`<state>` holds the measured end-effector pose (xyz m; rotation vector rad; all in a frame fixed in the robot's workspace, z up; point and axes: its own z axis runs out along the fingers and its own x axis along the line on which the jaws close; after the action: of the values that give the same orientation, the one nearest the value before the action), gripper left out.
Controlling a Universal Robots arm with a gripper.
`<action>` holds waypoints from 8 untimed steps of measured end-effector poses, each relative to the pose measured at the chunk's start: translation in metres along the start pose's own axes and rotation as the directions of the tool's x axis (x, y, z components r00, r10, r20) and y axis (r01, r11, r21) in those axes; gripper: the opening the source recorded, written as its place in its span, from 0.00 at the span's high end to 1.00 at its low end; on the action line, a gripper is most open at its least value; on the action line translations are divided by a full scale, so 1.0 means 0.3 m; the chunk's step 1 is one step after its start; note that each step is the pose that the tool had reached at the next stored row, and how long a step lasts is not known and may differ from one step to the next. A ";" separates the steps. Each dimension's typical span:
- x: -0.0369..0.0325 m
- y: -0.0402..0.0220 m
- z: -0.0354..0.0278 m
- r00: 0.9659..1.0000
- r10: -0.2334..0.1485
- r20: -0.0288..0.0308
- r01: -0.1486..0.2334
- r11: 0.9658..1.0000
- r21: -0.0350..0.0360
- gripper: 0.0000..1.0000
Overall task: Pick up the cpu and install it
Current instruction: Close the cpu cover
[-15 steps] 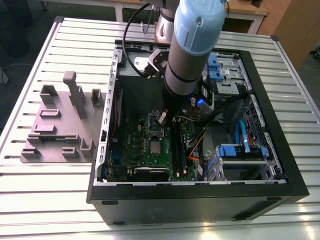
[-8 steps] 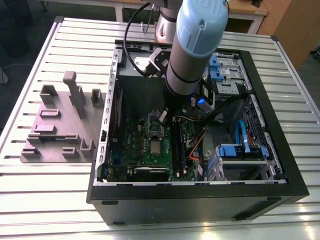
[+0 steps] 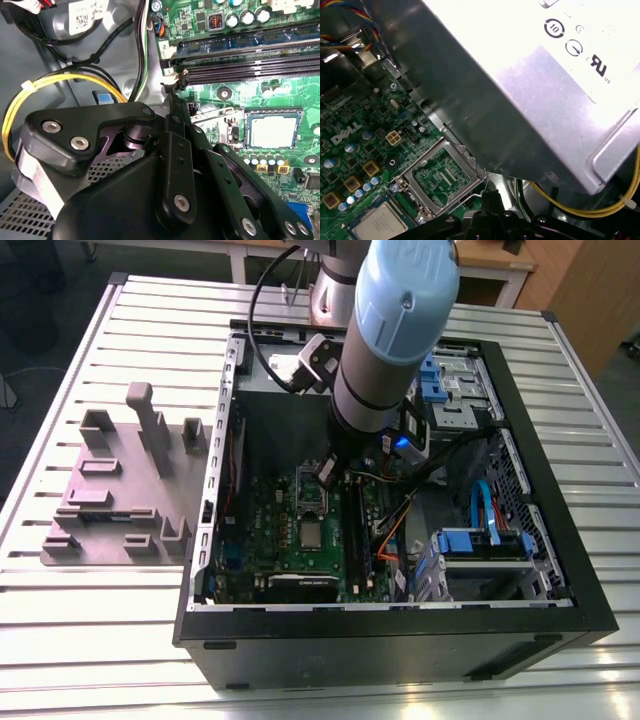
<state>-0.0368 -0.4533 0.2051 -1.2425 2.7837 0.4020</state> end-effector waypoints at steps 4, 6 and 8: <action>-0.003 0.001 0.002 1.000 0.002 0.001 -0.002 1.000 0.000 0.90; -0.004 0.002 0.003 1.000 0.007 0.002 -0.007 1.000 0.001 0.90; -0.005 0.002 0.004 1.000 0.019 0.005 -0.019 1.000 0.002 0.90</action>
<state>-0.0364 -0.4514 0.2042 -1.2139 2.7925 0.4029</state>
